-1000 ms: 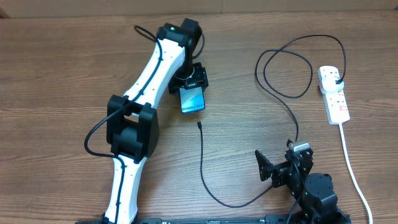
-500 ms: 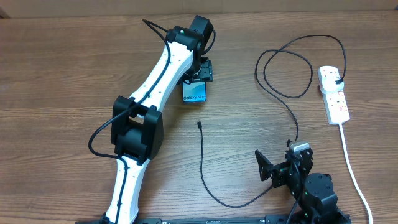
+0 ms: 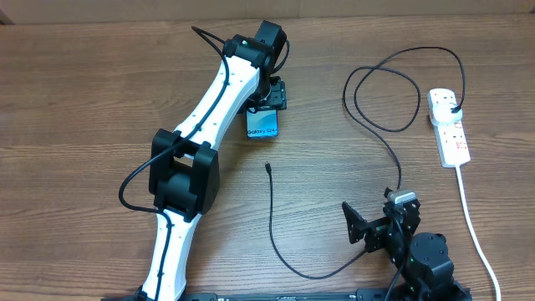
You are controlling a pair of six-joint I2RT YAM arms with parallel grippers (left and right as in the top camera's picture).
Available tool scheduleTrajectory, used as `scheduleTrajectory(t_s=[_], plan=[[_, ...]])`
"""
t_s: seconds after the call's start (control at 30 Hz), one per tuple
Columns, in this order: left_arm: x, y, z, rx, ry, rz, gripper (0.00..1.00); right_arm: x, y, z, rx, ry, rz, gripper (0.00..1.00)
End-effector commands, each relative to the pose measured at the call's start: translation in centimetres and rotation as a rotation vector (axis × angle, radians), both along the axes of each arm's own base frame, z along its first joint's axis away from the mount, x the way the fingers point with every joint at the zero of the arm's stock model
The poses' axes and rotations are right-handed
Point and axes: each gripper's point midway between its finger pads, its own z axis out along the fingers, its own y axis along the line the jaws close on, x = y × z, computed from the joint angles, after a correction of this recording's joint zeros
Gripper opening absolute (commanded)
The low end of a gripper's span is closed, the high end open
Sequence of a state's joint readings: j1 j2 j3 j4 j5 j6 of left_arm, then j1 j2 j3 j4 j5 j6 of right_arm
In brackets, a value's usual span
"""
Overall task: Plug charger to phone and switch on socket
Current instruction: 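Hold the phone upright near the cable plug with the left gripper, then move the right gripper to the phone and grasp its side edge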
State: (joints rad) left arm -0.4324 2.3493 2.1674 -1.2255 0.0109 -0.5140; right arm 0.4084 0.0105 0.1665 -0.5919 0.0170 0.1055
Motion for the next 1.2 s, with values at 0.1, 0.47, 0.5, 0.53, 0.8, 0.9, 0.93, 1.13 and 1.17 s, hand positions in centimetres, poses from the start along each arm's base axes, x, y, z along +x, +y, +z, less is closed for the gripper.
scheduleTrajectory(t_s=[0.1,0.47,0.5,0.53,0.8,0.9,0.93,1.13,1.17], plan=[[0.2,-0.4,0.4,-0.023,-0.007,-0.004,0.22,-1.4,4.3,2.6,0.324,0.048,0.172,1.0],[0.0,-0.7,0.4,-0.038,0.003,0.001,0.2,-1.2,5.2,6.3,0.932,0.289,0.053,1.0],[0.0,-0.7,0.4,-0.038,0.003,0.001,0.2,-1.0,5.1,6.0,0.929,0.292,0.041,0.98],[0.0,-0.6,0.4,-0.037,0.004,0.001,0.2,-0.8,5.1,5.7,0.922,0.303,0.025,0.96],[-0.2,-0.7,0.4,-0.047,0.016,0.001,0.19,2.6,7.4,3.3,0.814,0.364,0.03,0.91],[-0.3,-0.8,0.4,-0.057,0.024,-0.001,0.19,3.9,8.5,2.0,0.802,0.403,0.038,0.89],[-0.3,-0.8,0.4,-0.061,0.026,0.004,0.18,4.9,9.3,1.5,0.804,0.409,0.06,0.87],[-0.5,-0.7,0.4,-0.062,0.034,0.014,0.17,8.3,11.9,-1.5,0.776,0.487,0.062,0.85],[-0.5,-0.7,0.4,-0.062,0.035,0.013,0.17,9.1,13.0,-2.0,0.769,0.501,0.075,0.84]])
